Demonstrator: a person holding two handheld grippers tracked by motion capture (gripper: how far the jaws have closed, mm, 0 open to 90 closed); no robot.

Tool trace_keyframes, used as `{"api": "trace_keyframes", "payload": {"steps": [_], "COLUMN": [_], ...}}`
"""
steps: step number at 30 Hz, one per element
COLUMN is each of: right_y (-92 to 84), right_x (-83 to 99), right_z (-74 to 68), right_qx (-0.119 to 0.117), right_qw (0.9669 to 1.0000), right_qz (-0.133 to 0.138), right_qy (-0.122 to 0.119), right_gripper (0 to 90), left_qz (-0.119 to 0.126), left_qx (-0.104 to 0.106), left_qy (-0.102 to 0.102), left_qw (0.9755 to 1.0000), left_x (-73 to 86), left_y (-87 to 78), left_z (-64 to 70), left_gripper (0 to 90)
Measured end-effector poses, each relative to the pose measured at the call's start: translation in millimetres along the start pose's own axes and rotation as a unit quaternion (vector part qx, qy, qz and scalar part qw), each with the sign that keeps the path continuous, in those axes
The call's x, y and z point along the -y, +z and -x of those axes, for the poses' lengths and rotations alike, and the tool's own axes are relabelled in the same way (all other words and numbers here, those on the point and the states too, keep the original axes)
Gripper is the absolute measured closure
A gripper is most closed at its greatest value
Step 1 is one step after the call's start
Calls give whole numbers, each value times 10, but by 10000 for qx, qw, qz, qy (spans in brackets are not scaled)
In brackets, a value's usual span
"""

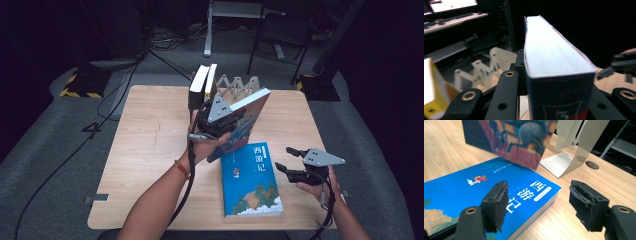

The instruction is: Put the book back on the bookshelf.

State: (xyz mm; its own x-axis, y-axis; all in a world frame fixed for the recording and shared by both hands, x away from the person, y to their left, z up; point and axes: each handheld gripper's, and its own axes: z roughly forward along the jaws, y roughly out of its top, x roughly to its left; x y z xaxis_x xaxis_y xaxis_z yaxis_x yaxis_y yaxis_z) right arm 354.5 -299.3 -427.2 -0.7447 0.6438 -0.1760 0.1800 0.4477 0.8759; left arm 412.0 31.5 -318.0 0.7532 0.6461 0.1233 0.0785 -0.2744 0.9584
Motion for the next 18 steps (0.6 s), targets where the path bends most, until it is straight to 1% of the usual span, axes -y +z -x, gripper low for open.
{"api": "trace_keyframes", "payload": {"steps": [3, 7, 11, 14, 18], "right_y": [20, 33, 41, 48, 65], "right_x": [9, 16, 30, 39, 50], "right_z": [-11, -21, -26, -31, -36], "right_qx": [-2, -23, -45, -60, -76], "right_qw": [10000, 9999, 9998, 9996, 9995], "right_qz": [-80, -147, -205, -251, -303], "right_qy": [-18, -50, -48, -95, -105], "right_gripper": [314, 312, 312, 311, 308], "left_qz": [-63, -29, -73, -162, -213], "left_qx": [-230, -599, -901, -1030, -1170], "left_qy": [29, 63, -96, -57, -160], "left_qw": [9997, 9982, 9959, 9945, 9928], "left_x": [-13, -8, 9, 23, 56], "left_y": [24, 62, 98, 120, 157], "left_z": [-64, -135, -235, -285, -355], "left_gripper": [730, 730, 730, 730, 730]}}
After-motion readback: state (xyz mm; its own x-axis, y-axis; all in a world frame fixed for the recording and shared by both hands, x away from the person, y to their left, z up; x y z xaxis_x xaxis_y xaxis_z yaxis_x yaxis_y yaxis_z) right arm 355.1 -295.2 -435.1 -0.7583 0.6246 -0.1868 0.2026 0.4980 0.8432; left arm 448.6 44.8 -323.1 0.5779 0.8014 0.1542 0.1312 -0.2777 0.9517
